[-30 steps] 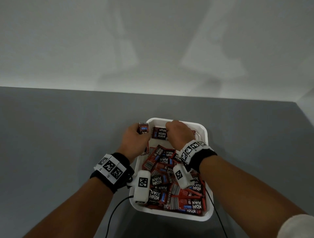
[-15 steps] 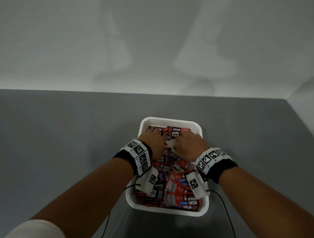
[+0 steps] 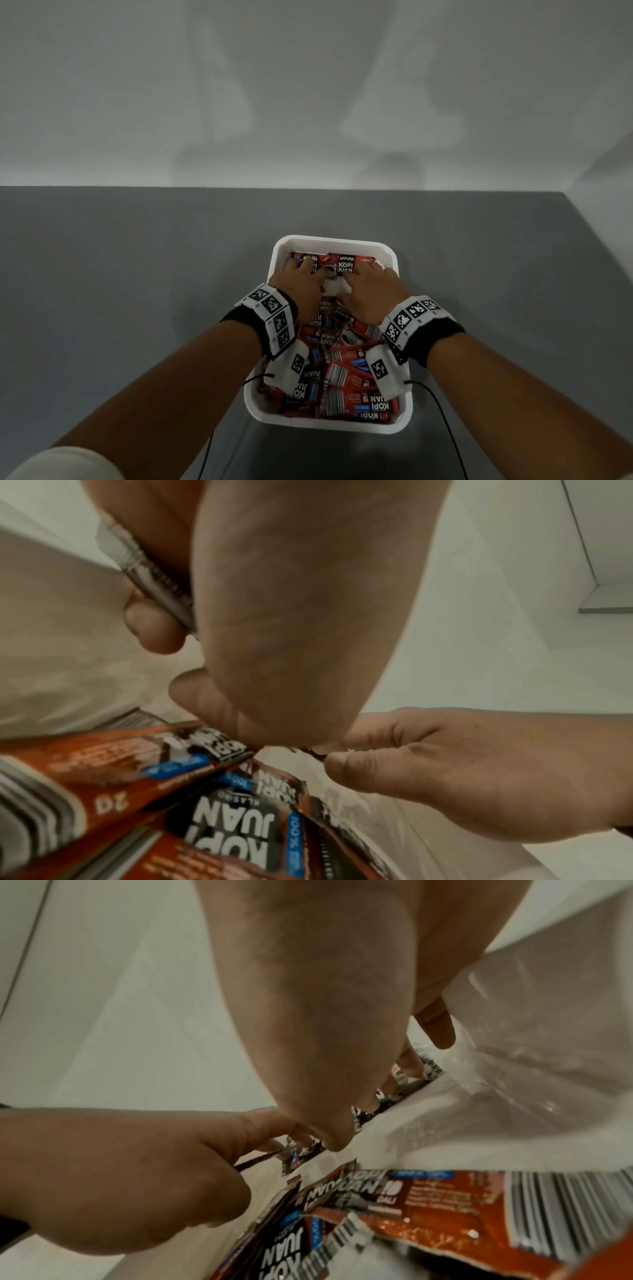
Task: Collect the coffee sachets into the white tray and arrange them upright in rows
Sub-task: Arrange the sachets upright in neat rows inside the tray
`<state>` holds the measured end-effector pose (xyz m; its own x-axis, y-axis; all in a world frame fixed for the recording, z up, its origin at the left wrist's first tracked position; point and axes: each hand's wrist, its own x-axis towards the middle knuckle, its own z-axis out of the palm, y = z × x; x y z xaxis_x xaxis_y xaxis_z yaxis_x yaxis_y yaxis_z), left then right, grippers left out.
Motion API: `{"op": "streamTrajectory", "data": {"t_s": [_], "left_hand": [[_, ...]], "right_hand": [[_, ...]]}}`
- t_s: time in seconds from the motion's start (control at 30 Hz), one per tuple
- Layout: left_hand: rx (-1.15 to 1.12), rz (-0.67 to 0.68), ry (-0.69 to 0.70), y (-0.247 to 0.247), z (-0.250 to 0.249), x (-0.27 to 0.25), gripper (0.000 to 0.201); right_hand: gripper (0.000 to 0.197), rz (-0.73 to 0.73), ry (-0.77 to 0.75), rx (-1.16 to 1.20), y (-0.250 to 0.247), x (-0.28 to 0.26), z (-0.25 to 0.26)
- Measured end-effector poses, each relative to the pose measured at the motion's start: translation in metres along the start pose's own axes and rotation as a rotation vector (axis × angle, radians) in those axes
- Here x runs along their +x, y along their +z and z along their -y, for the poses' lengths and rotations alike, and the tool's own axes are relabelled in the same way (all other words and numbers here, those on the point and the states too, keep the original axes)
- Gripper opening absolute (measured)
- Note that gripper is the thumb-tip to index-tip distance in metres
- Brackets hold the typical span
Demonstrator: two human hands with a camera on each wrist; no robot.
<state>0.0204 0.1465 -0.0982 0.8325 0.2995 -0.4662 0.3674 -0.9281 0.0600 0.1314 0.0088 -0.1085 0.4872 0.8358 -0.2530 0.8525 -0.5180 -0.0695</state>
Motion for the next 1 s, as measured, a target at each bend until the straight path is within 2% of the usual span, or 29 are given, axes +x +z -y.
{"op": "streamTrajectory", "data": {"t_s": [0.17, 0.3, 0.37, 0.43, 0.5, 0.57, 0.63, 0.7, 0.8, 1.0], "left_hand": [[-0.004, 0.019, 0.004, -0.004, -0.001, -0.003, 0.08], [-0.199, 0.003, -0.075, -0.013, -0.001, -0.003, 0.073], [-0.571, -0.158, -0.109, -0.025, -0.004, -0.009, 0.051], [-1.106, -0.349, -0.157, -0.034, -0.005, -0.013, 0.035], [-1.575, -0.393, -0.185, -0.041, -0.009, -0.024, 0.03], [-1.794, -0.425, -0.126, -0.041, -0.012, -0.029, 0.021], [-1.86, -0.48, -0.04, -0.038, -0.013, -0.032, 0.01], [-1.865, -0.519, -0.005, -0.037, -0.008, -0.035, 0.004], [-1.813, -0.547, -0.029, -0.034, 0.002, -0.042, 0.009], [-1.724, -0.541, -0.034, -0.031, 0.005, -0.045, 0.016]], "right_hand": [[0.045, 0.011, -0.001, 0.021, 0.0, 0.001, -0.001], [0.043, 0.032, 0.003, 0.125, -0.004, 0.001, -0.004], [0.04, 0.023, -0.014, 0.261, -0.013, 0.001, -0.007], [0.03, -0.042, -0.03, 0.507, -0.025, -0.004, -0.005], [0.025, -0.067, 0.01, 0.839, -0.039, -0.012, 0.002], [0.025, -0.018, 0.044, 1.164, -0.051, -0.02, 0.011], [0.021, -0.068, 0.05, 1.342, -0.057, -0.026, 0.015], [0.013, -0.178, 0.072, 1.354, -0.063, -0.029, 0.012], [0.012, -0.253, 0.118, 1.274, -0.068, -0.029, 0.004], [0.011, -0.274, 0.11, 1.077, -0.071, -0.028, 0.003]]}}
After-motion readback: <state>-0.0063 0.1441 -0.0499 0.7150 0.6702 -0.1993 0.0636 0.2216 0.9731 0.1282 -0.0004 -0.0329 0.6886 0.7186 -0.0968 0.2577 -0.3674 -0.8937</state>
